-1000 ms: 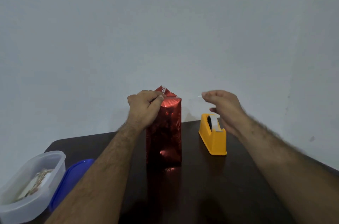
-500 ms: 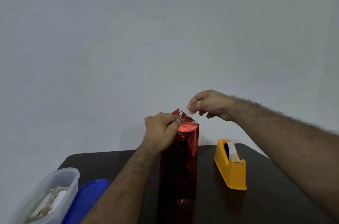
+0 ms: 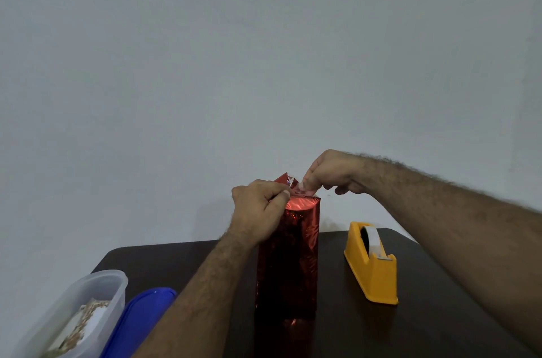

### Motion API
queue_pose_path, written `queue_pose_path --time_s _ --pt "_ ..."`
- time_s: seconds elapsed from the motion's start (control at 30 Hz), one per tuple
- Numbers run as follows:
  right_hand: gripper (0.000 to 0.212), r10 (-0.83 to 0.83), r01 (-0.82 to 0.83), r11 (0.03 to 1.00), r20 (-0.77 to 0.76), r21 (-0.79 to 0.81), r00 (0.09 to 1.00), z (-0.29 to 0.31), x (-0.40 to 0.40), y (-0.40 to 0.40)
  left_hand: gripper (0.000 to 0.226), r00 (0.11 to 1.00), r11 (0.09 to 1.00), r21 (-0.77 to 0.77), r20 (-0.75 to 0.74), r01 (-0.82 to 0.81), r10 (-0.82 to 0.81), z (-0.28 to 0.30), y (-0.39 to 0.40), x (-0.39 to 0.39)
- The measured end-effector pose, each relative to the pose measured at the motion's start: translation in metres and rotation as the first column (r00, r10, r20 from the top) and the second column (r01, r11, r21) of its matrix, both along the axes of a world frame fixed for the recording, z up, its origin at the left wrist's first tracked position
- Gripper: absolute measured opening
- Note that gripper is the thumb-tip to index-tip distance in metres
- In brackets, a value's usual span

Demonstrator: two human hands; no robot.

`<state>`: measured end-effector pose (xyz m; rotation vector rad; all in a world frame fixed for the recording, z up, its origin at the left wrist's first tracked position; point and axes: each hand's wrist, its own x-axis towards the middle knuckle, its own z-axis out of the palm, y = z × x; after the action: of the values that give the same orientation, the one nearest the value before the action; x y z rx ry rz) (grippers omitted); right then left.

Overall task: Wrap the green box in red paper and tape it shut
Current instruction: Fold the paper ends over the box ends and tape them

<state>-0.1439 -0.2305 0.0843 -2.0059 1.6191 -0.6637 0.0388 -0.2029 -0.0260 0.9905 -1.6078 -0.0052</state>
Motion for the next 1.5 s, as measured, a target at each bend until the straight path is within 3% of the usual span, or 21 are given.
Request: queue_pose_path --time_s 0.2,0.43,0.47,0.57,0.77,0.93,1.0,1.13,1.27,1.4,1.5 --pt "0.029 -0.054 0.051 0.998 -0.078 -0.044 0.995 -0.001 0.006 0.004 0.027 1.000 1.000 -0.018 0.009 0.008 -0.007 -0.001 -0.001 0.000" --pt "0.032 -0.111 0.086 0.990 -0.249 -0.111 0.962 0.004 0.018 0.010 0.030 0.999 1.000 -0.016 0.041 -0.016 0.016 0.000 -0.001 -0.001" --pt "0.027 -0.121 0.088 0.988 -0.285 -0.128 0.951 0.005 0.021 0.011 0.029 0.999 1.000 -0.020 0.034 -0.017 0.018 -0.001 -0.002 0.000" --pt "0.041 -0.143 0.097 0.987 -0.420 -0.127 0.896 0.011 0.025 0.014 0.035 0.999 0.999 -0.022 0.041 -0.033 0.034 -0.003 -0.002 0.000" --pt "0.026 -0.042 0.060 0.998 -0.544 0.016 0.838 0.027 0.031 0.023 0.044 0.989 0.998 -0.031 0.131 -0.061 0.064 -0.001 -0.001 -0.002" --pt "0.036 -0.065 0.064 0.998 -0.666 -0.025 0.743 0.029 0.044 0.018 0.044 0.980 0.992 -0.036 0.157 -0.120 0.125 -0.001 -0.002 0.000" --pt "0.049 -0.057 0.094 0.995 -0.659 0.021 0.750 0.029 0.046 0.021 0.043 0.978 0.991 -0.039 0.164 -0.126 0.131 0.000 -0.002 0.000" --pt "0.056 -0.020 0.133 0.982 -0.621 0.137 0.783 0.032 0.041 0.021 0.044 0.977 0.990 -0.051 0.165 -0.129 0.136 0.000 -0.002 -0.001" --pt "0.078 -0.043 0.170 0.974 -0.620 0.147 0.783 0.031 0.032 0.025 0.040 0.981 0.991 -0.076 0.156 -0.107 0.118 0.000 0.000 -0.001" --pt "0.080 -0.094 0.207 0.958 -0.466 0.198 0.880 0.019 0.013 0.015 0.035 0.985 0.993 -0.083 0.139 -0.087 0.098 -0.001 0.000 -0.002" --pt "0.057 -0.162 0.239 0.950 -0.338 0.200 0.927 0.004 -0.003 0.004 0.038 0.985 0.994 -0.066 0.146 -0.088 0.097 -0.001 -0.001 -0.002"
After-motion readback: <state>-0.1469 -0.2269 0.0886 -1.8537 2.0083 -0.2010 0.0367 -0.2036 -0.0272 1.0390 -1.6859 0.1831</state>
